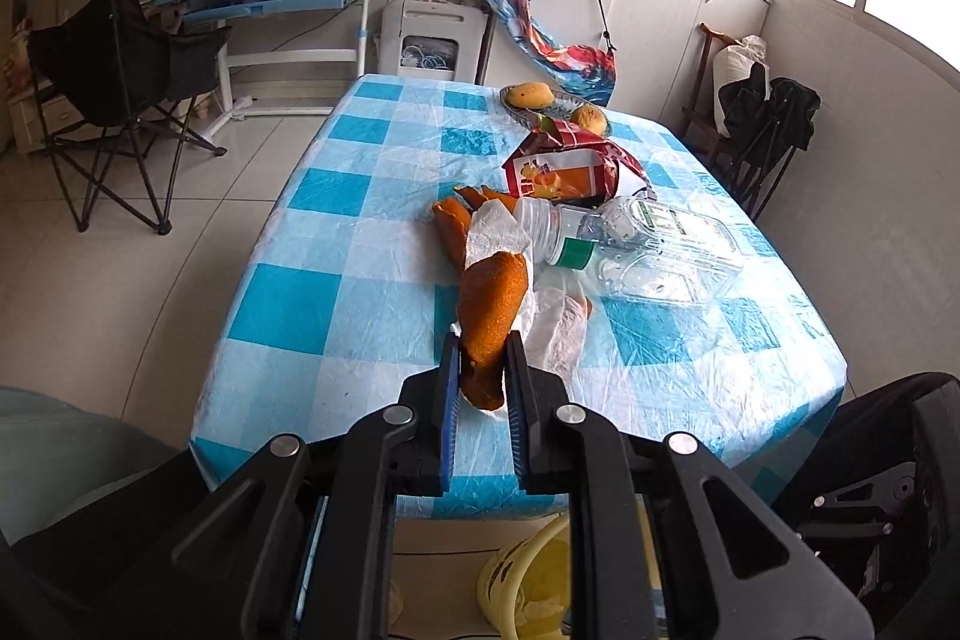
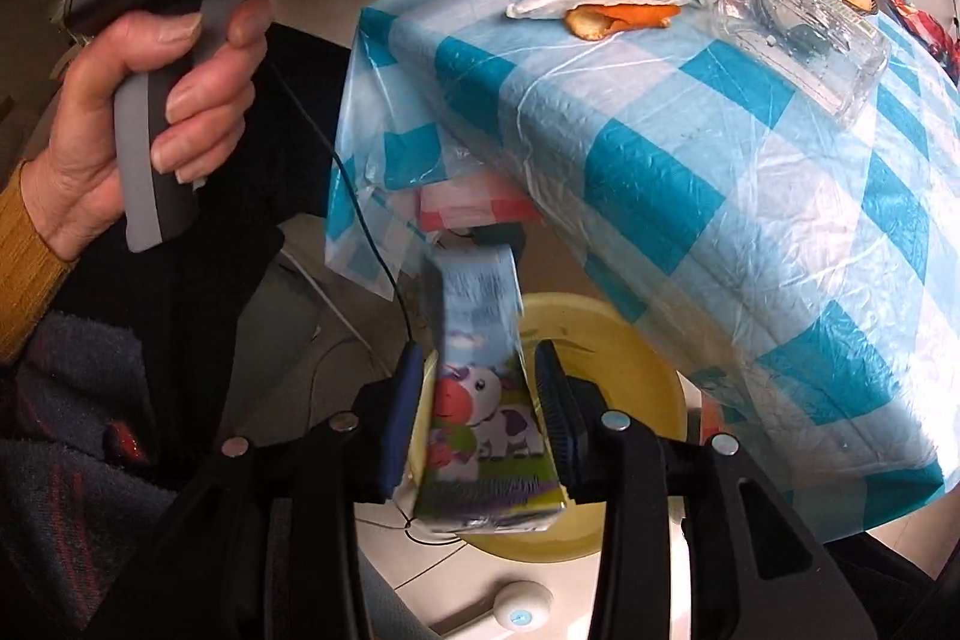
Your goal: Collect trash
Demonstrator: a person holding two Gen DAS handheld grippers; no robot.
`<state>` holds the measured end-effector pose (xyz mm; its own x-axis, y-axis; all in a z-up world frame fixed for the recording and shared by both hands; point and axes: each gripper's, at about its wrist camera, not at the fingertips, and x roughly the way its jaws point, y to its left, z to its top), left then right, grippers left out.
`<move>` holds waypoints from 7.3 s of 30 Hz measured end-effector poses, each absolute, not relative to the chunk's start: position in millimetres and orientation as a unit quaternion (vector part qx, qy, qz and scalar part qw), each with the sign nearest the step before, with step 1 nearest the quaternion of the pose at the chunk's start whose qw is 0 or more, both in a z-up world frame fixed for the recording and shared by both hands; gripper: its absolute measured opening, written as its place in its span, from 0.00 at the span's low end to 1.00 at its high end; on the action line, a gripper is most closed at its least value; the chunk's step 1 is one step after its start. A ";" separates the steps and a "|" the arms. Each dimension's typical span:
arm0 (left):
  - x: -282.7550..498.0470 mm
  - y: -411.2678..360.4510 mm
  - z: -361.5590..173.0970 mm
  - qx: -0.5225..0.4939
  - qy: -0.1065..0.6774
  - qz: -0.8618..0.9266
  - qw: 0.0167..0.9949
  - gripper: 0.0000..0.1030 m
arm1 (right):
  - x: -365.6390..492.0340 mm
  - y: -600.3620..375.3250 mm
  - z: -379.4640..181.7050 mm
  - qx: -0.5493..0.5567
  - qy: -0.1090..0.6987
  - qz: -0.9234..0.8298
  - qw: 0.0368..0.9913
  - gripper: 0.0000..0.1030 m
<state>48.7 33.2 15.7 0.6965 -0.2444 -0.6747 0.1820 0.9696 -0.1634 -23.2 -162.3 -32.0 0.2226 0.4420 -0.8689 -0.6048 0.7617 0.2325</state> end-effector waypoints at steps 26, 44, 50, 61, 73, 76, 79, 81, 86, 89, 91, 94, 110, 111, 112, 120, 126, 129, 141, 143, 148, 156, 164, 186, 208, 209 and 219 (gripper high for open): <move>-29.9 -66.4 -48.0 0.099 0.515 -0.254 0.812 0.60 | 204.7 -291.4 -22.5 0.052 0.446 0.040 0.893 0.84; -10.8 -48.1 -35.3 0.075 0.487 -0.199 0.847 0.70 | 241.8 -276.3 -31.9 -0.011 0.466 0.015 0.884 0.95; -2.9 -41.3 -36.7 0.077 0.488 -0.168 0.853 0.74 | 240.3 -277.2 -31.3 -0.011 0.466 0.015 0.885 0.95; 1.8 -23.7 -43.3 0.053 0.504 -0.140 0.851 0.74 | 241.6 -276.5 -32.1 -0.011 0.466 0.015 0.885 0.95; 10.3 -10.8 -45.6 0.004 0.514 -0.143 0.846 0.74 | 242.5 -276.4 -32.6 -0.011 0.466 0.015 0.885 0.95; 9.6 -11.0 -46.2 0.003 0.514 -0.144 0.846 0.74 | 242.6 -276.4 -32.7 -0.011 0.466 0.015 0.885 0.95; 8.9 -12.1 -46.2 0.008 0.513 -0.143 0.846 0.74 | 241.9 -276.7 -32.5 -0.011 0.466 0.015 0.885 0.95; 8.7 -13.2 -46.2 0.010 0.512 -0.142 0.847 0.74 | 242.4 -276.5 -32.7 -0.011 0.466 0.015 0.885 0.95; 7.4 -14.8 -45.0 0.014 0.510 -0.143 0.848 0.74 | 241.7 -276.7 -32.5 -0.011 0.466 0.015 0.885 0.95; 7.3 -14.6 -44.5 0.014 0.510 -0.142 0.848 0.74 | 241.9 -276.7 -32.5 -0.011 0.466 0.015 0.885 0.95; 7.4 -14.6 -44.5 0.014 0.510 -0.142 0.848 0.74 | 242.3 -276.5 -32.7 -0.011 0.466 0.015 0.885 0.95; 7.5 -13.8 -44.2 0.013 0.510 -0.142 0.849 0.74 | 242.5 -276.5 -32.8 -0.011 0.466 0.015 0.885 0.95; 6.7 0.4 -24.2 -0.023 0.470 -0.131 0.872 0.74 | 241.7 -277.1 -32.5 -0.011 0.466 0.015 0.885 0.95; 6.8 1.5 -22.8 -0.026 0.468 -0.129 0.874 0.74 | 242.8 -276.6 -33.0 -0.011 0.466 0.015 0.885 0.95; 6.9 2.7 -21.8 -0.029 0.465 -0.127 0.875 0.74 | 241.9 -277.0 -32.6 -0.011 0.466 0.015 0.885 0.95; 5.8 10.2 -16.7 -0.044 0.454 -0.117 0.882 0.74 | 241.5 -277.1 -32.5 -0.010 0.466 0.015 0.885 0.95; 4.0 12.4 -17.4 -0.046 0.453 -0.108 0.884 0.74 | 242.5 -276.7 -33.0 -0.011 0.466 0.015 0.885 0.95; 2.8 11.7 -17.7 -0.042 0.451 -0.106 0.885 0.74 | 243.1 -276.5 -33.3 -0.011 0.466 0.015 0.885 0.95; 0.5 31.4 -6.7 -0.090 0.417 -0.083 0.901 0.74 | 243.2 -276.5 -33.4 -0.011 0.466 0.015 0.885 0.95; 0.0 34.2 -5.3 -0.100 0.410 -0.080 0.903 0.74 | 243.1 -276.6 -33.4 -0.011 0.466 0.015 0.885 0.95; -0.1 33.4 -3.1 -0.102 0.396 -0.075 0.909 0.74 | 243.1 -276.6 -33.4 -0.011 0.466 0.015 0.885 0.95; 14.5 32.8 5.4 -0.111 0.390 -0.090 0.910 0.74 | 243.8 -276.5 -33.7 -0.010 0.466 0.015 0.885 0.95; 62.5 29.5 8.0 -0.119 0.396 -0.078 0.907 0.74 | 241.8 -277.3 -33.4 -0.014 0.472 0.023 0.881 0.95; 89.4 48.7 9.3 -0.136 0.357 -0.057 0.922 0.07 | 58.3 -211.4 14.9 0.084 0.406 0.204 0.887 0.94; 55.0 82.8 27.3 -0.185 0.311 -0.031 0.932 0.07 | 113.3 -101.5 -27.9 -0.029 0.440 0.161 0.883 0.53; 55.0 82.5 27.2 -0.186 0.311 -0.033 0.931 0.07 | 113.1 -102.0 -27.7 -0.033 0.439 0.164 0.883 0.46; 54.7 78.0 25.4 -0.187 0.314 -0.043 0.930 0.07 | 103.6 -123.1 -26.7 -0.014 0.447 0.183 0.875 0.15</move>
<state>54.7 78.0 25.4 0.7987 -0.1973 -0.5684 -0.0384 0.9261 -0.3754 103.6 -123.1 -26.7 0.5331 0.3076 -0.7882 -0.3330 0.9327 0.1387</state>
